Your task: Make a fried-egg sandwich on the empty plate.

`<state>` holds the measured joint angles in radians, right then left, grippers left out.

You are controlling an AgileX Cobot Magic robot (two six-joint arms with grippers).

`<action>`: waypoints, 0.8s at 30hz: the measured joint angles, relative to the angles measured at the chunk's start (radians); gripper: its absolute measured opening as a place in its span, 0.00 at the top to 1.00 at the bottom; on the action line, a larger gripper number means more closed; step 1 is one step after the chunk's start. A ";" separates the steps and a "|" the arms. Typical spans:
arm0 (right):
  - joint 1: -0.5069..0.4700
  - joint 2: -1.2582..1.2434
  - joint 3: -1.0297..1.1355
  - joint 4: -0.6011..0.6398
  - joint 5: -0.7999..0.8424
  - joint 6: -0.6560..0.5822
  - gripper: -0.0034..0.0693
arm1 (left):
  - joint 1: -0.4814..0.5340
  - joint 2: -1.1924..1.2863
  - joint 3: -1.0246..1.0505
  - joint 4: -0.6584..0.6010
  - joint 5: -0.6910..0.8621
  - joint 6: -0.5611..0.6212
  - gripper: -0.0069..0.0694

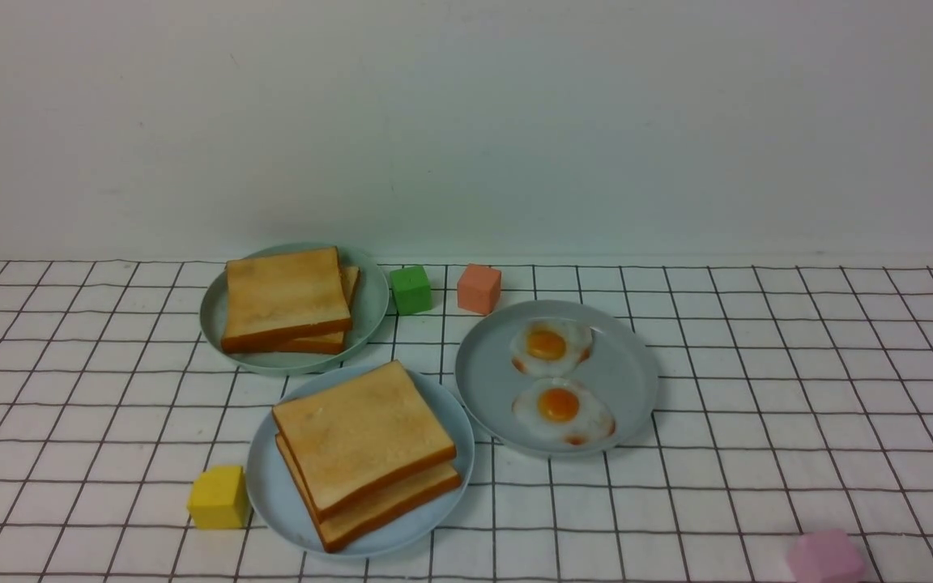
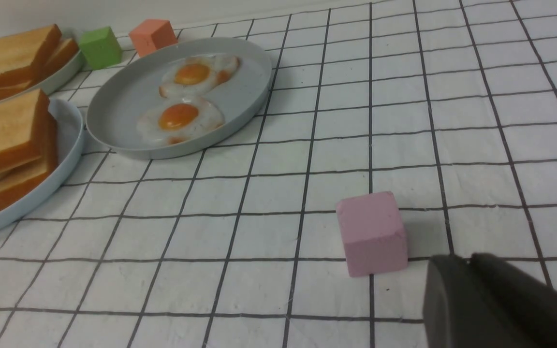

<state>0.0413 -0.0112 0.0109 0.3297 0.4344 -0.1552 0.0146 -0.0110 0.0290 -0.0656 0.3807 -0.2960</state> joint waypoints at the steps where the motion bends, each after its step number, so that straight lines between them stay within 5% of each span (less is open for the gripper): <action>1: 0.000 0.000 0.000 0.000 0.000 0.000 0.86 | 0.000 0.000 0.000 0.000 0.000 0.000 0.91; 24: 0.000 0.000 0.000 0.000 0.000 0.000 0.82 | 0.000 0.000 0.000 0.000 0.000 0.000 0.89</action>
<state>0.0413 -0.0112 0.0109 0.3297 0.4344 -0.1552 0.0146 -0.0110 0.0290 -0.0656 0.3807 -0.2960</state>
